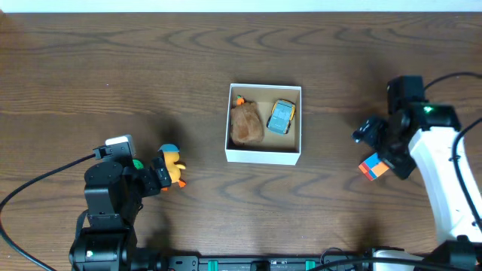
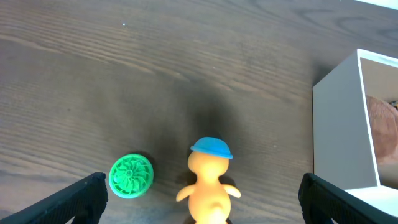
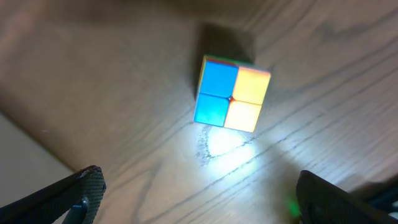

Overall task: Pack container
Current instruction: 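Move the right gripper to the Rubik's cube and grasp it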

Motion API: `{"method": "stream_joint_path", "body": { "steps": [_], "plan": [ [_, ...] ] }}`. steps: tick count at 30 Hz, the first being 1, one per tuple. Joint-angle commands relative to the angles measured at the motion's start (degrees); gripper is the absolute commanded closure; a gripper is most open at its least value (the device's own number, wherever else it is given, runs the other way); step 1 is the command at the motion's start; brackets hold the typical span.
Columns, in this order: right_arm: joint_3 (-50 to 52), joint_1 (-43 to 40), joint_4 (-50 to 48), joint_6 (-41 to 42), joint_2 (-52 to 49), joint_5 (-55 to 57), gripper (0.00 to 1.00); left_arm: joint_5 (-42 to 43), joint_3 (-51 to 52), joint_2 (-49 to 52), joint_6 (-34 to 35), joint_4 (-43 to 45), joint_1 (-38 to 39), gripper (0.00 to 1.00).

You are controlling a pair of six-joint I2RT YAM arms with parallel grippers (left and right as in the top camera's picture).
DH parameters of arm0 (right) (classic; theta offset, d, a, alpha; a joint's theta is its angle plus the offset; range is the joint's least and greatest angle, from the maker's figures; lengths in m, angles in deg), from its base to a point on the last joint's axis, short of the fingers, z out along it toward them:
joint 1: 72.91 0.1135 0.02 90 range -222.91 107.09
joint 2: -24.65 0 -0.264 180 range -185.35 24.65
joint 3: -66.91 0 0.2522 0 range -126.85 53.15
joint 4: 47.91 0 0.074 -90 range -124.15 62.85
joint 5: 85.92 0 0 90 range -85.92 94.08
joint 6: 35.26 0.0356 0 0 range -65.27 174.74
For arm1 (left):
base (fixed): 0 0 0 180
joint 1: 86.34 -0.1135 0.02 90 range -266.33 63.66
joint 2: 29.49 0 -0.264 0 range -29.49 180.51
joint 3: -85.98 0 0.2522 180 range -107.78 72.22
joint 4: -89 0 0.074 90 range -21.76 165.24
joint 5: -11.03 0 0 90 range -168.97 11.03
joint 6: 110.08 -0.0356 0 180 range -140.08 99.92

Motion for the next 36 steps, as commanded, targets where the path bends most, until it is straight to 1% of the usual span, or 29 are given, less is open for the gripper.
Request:
{"method": "stream_joint_path", "body": {
  "steps": [1, 4, 11, 15, 19, 24, 28, 36],
  "plan": [
    [4.0, -0.24, -2.34, 1.11, -0.24, -0.46, 0.01, -0.68, -1.49, 0.04, 0.11, 0.02, -0.31, 0.02],
    [6.88, -0.46, -5.6, 1.36, -0.24, -0.11, 0.01, -0.68, -1.49, 0.04, 0.13, 0.0, -0.31, 0.02],
    [13.53, -1.11, -13.68, 5.64, -0.24, 0.87, 0.01, -0.68, -1.49, 0.04, 0.13, 0.0, -0.31, 0.02],
    [16.68, -1.14, -19.61, 5.64, -0.24, 1.66, 0.01, -0.68, -1.49, 0.04, 0.13, 0.0, -0.31, 0.02],
    [18.4, -1.2, -23.28, 5.62, -0.42, 4.02, 0.01, -0.68, -1.49, 0.04, 0.13, -0.28, -0.31, 0.02],
    [18.6, -1.88, -24.96, 5.55, -0.61, 5.14, 0.02, -0.68, -1.49, 0.04, 0.11, -0.74, -0.31, 0.02],
    [18.6, -2.1, -25.42, 4.44, -0.61, 5.31, 0.07, -0.68, -1.49, 0.04, 0.13, -0.81, -0.31, 0.02],
    [20.87, -2.1, -26.27, 4.52, -0.63, 5.29, 0.07, -0.68, -1.46, 0.04, 0.11, -0.81, -0.31, 0.02]
  ]
}}
